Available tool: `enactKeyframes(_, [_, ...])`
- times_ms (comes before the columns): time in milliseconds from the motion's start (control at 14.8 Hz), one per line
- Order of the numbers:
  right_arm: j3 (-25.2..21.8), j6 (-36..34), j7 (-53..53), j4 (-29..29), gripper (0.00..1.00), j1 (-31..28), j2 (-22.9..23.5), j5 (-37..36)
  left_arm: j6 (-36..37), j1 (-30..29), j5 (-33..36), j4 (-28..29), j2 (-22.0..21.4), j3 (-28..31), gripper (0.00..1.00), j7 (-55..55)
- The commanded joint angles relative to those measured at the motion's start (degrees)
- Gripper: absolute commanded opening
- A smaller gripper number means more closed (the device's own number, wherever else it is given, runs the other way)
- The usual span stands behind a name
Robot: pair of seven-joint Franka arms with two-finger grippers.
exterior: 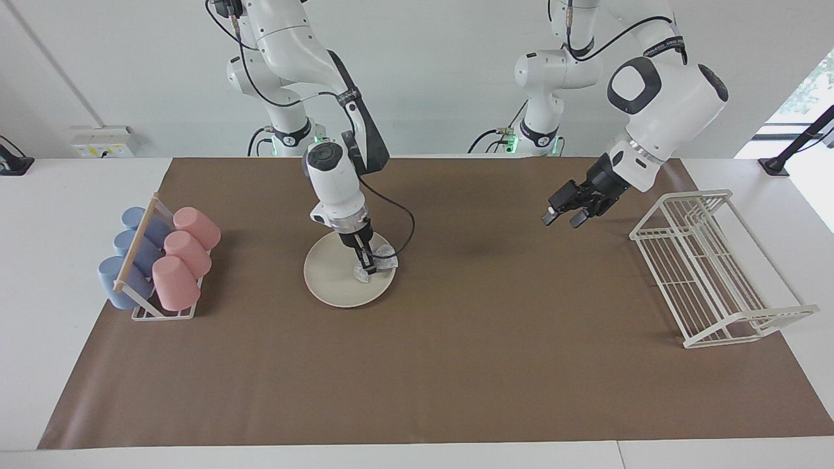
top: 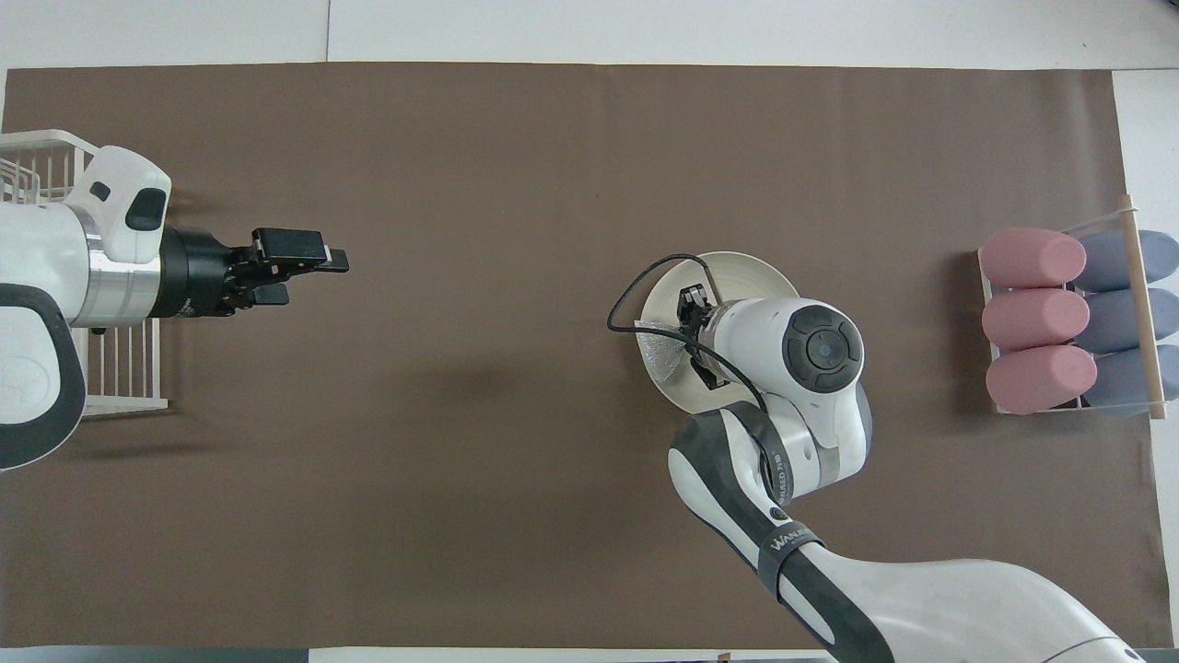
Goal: Wipe plate with sponge
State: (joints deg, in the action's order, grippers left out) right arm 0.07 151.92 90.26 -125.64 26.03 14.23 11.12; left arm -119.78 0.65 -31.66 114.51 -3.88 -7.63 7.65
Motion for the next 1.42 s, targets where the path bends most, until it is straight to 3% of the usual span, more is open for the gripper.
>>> enactKeyframes(0, [0.3, 1.4, 1.9, -0.3, 0.0, 1.3, 3.7, 1.2, -1.4, -1.7, 1.4, -1.6, 0.3, -0.2, 1.0, 0.4])
enactKeyframes(203, [0.1, -1.3, 6.1, 3.0, 0.0, 1.5, 3.5, 1.1, -1.6, -2.6, 1.9, -1.6, 0.3, -0.2, 1.0, 0.4])
enactKeyframes(608, [-0.2, -22.2, 15.5, 19.3, 0.0, 2.5, 2.7, -2.0, -1.4, -2.0, 1.9, -1.0, -0.1, -0.3, 1.0, 0.9])
enactKeyframes(810, [0.0, -26.6, 21.6, 23.3, 0.0, 5.0, 2.7, -10.0, 0.3, -1.9, 1.9, 0.5, -0.9, -0.4, 1.0, 1.2])
enactKeyframes(1013, [-0.1, -29.7, 24.8, 26.3, 0.0, 7.5, 2.3, -10.9, 4.1, 0.2, 1.1, 1.8, -1.8, -0.8, 1.0, 0.4])
enactKeyframes(1081, [-0.1, -31.3, 25.7, 27.7, 0.0, 7.8, 1.6, -10.9, 4.3, 0.4, -0.9, 2.7, -2.0, -1.1, 1.0, -0.1])
enactKeyframes(1216, [-0.1, -35.3, 27.9, 31.7, 0.0, 8.1, 1.5, -10.9, 4.5, 1.5, -13.1, 4.7, -2.2, -1.0, 1.0, -5.7])
enactKeyframes(1351, [-0.1, -39.6, 28.3, 35.9, 0.0, 8.9, 1.7, -10.9, 4.5, 2.2, -20.7, 7.6, -2.2, -1.0, 1.0, -12.0])
